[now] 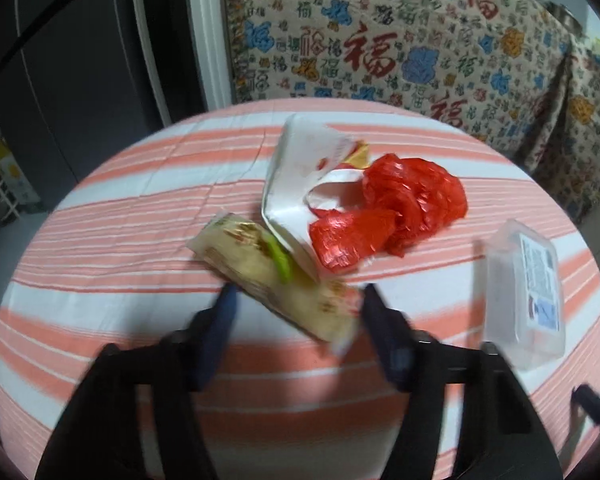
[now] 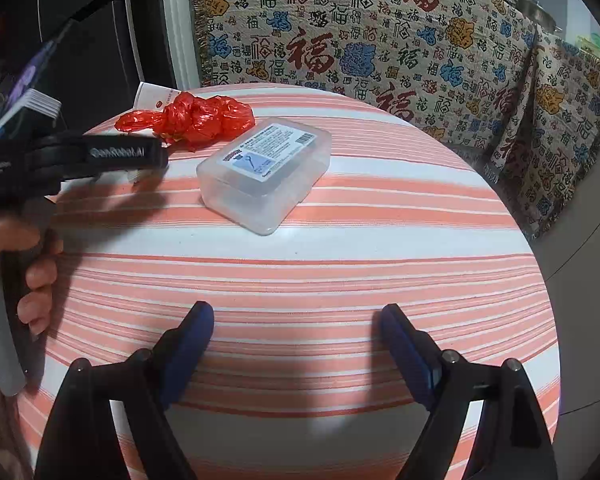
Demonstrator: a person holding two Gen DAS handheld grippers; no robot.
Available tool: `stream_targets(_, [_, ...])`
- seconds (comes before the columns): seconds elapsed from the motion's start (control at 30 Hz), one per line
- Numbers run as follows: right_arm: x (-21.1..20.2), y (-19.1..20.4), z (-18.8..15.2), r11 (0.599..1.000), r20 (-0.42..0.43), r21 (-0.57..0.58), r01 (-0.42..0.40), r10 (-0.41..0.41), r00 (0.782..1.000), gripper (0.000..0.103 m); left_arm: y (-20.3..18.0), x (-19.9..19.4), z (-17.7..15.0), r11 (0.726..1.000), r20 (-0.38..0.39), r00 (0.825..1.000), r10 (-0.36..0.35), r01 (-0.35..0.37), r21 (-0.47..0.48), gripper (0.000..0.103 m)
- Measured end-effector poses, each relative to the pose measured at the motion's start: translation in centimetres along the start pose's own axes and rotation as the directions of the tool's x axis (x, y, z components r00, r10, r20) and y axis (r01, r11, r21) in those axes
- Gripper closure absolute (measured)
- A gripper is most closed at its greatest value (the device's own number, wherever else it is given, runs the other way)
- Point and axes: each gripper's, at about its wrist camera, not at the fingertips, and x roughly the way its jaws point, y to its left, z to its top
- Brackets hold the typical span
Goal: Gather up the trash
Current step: 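Move both open tools back over the table toward the cream wrapper and clear box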
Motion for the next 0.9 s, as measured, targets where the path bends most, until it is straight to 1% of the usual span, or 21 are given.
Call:
stream_targets(0.03, [-0.1, 0.2, -0.1, 1.0, 0.001, -0.002, 0.003, -0.003, 1.0, 0.015, 0.5, -0.6, -0.5, 0.999, 0.002, 0.999, -0.04, 0.04, 0.001, 0.067])
stream_targets(0.07, [-0.1, 0.1, -0.1, 1.0, 0.002, -0.002, 0.003, -0.003, 1.0, 0.015, 1.2, -1.4, -1.2, 0.997, 0.003, 0.998, -0.07, 0.07, 0.005, 0.069])
stream_targets(0.17, [0.0, 0.0, -0.1, 1.0, -0.001, 0.007, -0.005, 0.005, 1.0, 0.015, 3.1, -3.5, -2.8, 0.993, -0.009, 0.993, -0.115, 0.115, 0.033, 0.071])
stream_targets(0.27, [0.0, -0.1, -0.2, 1.0, -0.001, 0.008, -0.007, 0.007, 1.0, 0.015, 5.1, -5.8, -5.0, 0.984, -0.07, 0.988, -0.137, 0.144, 0.104, 0.072])
stream_targets(0.37, [-0.1, -0.1, -0.1, 1.0, -0.001, 0.01, -0.008, 0.008, 1.0, 0.015, 6.4, -7.4, -6.7, 0.98, -0.097, 0.984, -0.147, 0.158, 0.119, 0.068])
stream_targets(0.4, [-0.1, -0.1, -0.1, 1.0, 0.0, 0.011, -0.008, 0.008, 1.0, 0.015, 6.4, -7.6, -7.0, 0.98, -0.098, 0.984, -0.151, 0.162, 0.115, 0.064])
stream_targets(0.47, [-0.1, -0.2, -0.2, 1.0, 0.0, 0.01, -0.007, 0.007, 1.0, 0.015, 6.3, -7.7, -8.0, 0.983, -0.102, 0.985, -0.142, 0.153, 0.101, 0.042])
stream_targets(0.5, [-0.1, -0.2, -0.2, 1.0, 0.0, 0.01, -0.007, 0.007, 1.0, 0.015, 6.2, -7.4, -8.0, 0.986, -0.095, 0.987, -0.129, 0.138, 0.096, 0.024])
stream_targets(0.53, [-0.1, -0.3, -0.2, 1.0, -0.001, 0.01, -0.008, 0.008, 1.0, 0.015, 6.1, -7.2, -8.1, 0.989, -0.087, 0.99, -0.108, 0.116, 0.089, 0.013])
stream_targets(0.57, [-0.1, -0.2, -0.1, 1.0, -0.001, 0.011, -0.008, 0.008, 1.0, 0.015, 6.0, -7.1, -8.3, 0.992, -0.085, 0.992, -0.09, 0.097, 0.082, 0.01])
stream_targets(0.67, [-0.1, -0.2, -0.1, 1.0, 0.0, 0.011, -0.008, 0.008, 1.0, 0.015, 5.5, -6.4, -8.0, 0.996, -0.086, 0.996, -0.039, 0.045, 0.072, 0.008])
stream_targets(0.83, [-0.2, -0.3, -0.1, 1.0, 0.0, 0.012, -0.008, 0.008, 1.0, 0.015, 7.0, -6.0, -8.1, 0.999, -0.082, 0.997, 0.007, -0.003, 0.048, 0.002])
stream_targets(0.9, [-0.2, -0.3, -0.1, 1.0, 0.0, 0.013, -0.009, 0.009, 1.0, 0.015, 8.1, -6.1, -8.3, 0.999, -0.078, 0.997, 0.017, -0.014, 0.031, 0.002])
